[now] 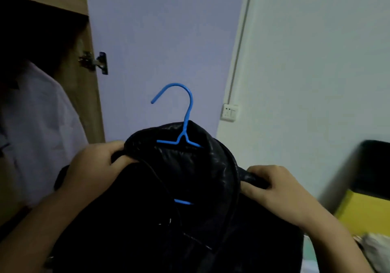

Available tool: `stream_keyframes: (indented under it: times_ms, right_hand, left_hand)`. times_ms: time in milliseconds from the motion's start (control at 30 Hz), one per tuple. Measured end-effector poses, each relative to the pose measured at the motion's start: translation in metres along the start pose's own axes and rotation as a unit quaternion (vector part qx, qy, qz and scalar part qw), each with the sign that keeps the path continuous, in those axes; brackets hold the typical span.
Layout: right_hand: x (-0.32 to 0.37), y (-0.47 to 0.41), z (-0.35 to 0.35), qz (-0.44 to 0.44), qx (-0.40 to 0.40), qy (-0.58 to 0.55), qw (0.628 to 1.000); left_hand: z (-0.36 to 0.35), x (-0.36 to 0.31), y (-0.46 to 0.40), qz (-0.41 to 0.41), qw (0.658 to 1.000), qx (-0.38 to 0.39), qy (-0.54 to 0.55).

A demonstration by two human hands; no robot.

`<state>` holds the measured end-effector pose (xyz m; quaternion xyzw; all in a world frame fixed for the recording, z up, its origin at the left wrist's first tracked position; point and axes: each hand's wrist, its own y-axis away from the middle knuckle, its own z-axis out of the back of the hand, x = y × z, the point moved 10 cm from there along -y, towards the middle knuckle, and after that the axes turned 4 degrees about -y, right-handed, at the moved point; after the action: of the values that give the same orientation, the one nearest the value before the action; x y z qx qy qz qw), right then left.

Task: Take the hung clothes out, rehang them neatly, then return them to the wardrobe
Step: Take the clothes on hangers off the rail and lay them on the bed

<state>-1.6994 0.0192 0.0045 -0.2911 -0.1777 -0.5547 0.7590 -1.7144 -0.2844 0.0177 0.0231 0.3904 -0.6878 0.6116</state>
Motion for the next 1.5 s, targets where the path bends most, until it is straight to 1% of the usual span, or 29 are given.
stream_keyframes:
  times_ms: [100, 200, 333, 467, 667, 767, 900, 1000, 1067, 1167, 1300, 1500]
  right_hand:
    - [-0.030, 0.036, 0.030, -0.054, -0.092, 0.041, 0.993]
    - [-0.048, 0.077, 0.053, -0.098, -0.179, 0.069, 0.976]
    - [-0.059, 0.143, 0.074, -0.164, -0.256, 0.093, 0.948]
    - [-0.065, 0.208, 0.086, -0.221, -0.290, 0.084, 0.927]
    - [-0.076, 0.313, 0.107, -0.320, -0.337, 0.098, 0.880]
    - [-0.074, 0.365, 0.119, -0.351, -0.368, 0.099, 0.855]
    - [-0.074, 0.432, 0.136, -0.394, -0.412, 0.083, 0.817]
    - [-0.080, 0.480, 0.151, -0.429, -0.422, 0.081, 0.794]
    - [-0.086, 0.514, 0.162, -0.465, -0.421, 0.095, 0.773]
    - [-0.092, 0.560, 0.180, -0.489, -0.432, 0.106, 0.750]
    - [-0.100, 0.619, 0.202, -0.522, -0.454, 0.136, 0.709]
    - [-0.110, 0.685, 0.234, -0.547, -0.481, 0.170, 0.664]
  left_hand:
    - [-0.031, -0.033, 0.000, -0.045, 0.998, 0.038, 0.002]
    - [-0.059, -0.064, 0.004, -0.088, 0.992, 0.089, 0.026]
    - [-0.088, -0.103, 0.014, -0.120, 0.976, 0.157, 0.086]
    - [-0.119, -0.147, 0.029, -0.164, 0.958, 0.204, 0.117]
    - [-0.162, -0.236, 0.070, -0.245, 0.920, 0.254, 0.173]
    - [-0.181, -0.282, 0.098, -0.271, 0.901, 0.277, 0.197]
    - [-0.207, -0.342, 0.140, -0.298, 0.866, 0.323, 0.238]
    - [-0.223, -0.389, 0.178, -0.332, 0.836, 0.348, 0.265]
    - [-0.232, -0.419, 0.202, -0.343, 0.821, 0.360, 0.280]
    - [-0.249, -0.462, 0.239, -0.352, 0.800, 0.391, 0.289]
    - [-0.273, -0.511, 0.285, -0.351, 0.785, 0.420, 0.290]
    - [-0.296, -0.582, 0.340, -0.369, 0.755, 0.451, 0.300]
